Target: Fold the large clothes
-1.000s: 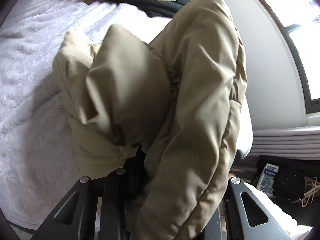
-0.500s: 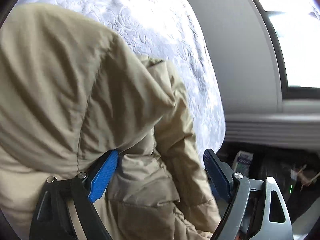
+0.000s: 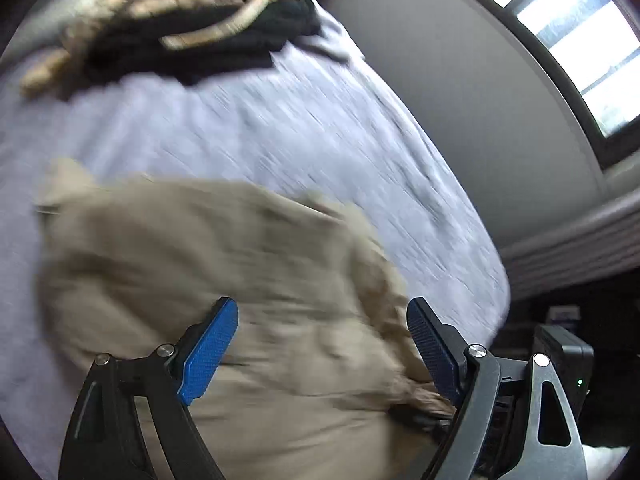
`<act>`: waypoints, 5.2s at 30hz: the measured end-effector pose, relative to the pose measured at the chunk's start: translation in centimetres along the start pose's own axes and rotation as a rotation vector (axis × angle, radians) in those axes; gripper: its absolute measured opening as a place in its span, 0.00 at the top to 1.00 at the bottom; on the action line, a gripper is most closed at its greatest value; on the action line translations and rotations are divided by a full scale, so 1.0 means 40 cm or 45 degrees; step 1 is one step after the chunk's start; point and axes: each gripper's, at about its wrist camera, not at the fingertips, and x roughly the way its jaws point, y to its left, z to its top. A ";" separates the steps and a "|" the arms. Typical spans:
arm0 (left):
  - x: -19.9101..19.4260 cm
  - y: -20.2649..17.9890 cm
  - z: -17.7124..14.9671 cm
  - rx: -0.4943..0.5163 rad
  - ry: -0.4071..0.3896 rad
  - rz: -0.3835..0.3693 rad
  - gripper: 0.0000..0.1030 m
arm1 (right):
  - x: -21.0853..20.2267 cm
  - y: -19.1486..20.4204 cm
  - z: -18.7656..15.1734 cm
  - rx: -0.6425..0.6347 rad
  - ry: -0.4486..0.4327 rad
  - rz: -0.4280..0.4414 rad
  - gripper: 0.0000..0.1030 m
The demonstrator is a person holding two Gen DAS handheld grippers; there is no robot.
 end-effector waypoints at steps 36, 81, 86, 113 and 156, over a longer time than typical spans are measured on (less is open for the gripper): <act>0.145 0.109 0.017 -0.225 -0.095 0.416 0.15 | 0.264 -0.290 0.306 0.439 0.284 0.671 0.99; -0.020 0.083 -0.128 -0.214 0.015 0.530 0.15 | 0.017 -0.150 0.218 0.019 0.112 0.052 0.88; -0.038 0.144 -0.204 -0.316 0.017 0.520 0.00 | -0.026 -0.138 0.263 0.014 0.057 -0.022 0.69; -0.013 0.240 -0.255 -0.462 0.053 0.406 0.00 | 0.049 -0.098 0.397 -0.064 0.042 -0.107 0.12; 0.115 0.377 -0.196 -0.618 -0.004 -0.549 0.16 | 0.284 -0.017 0.513 0.031 0.412 0.579 0.39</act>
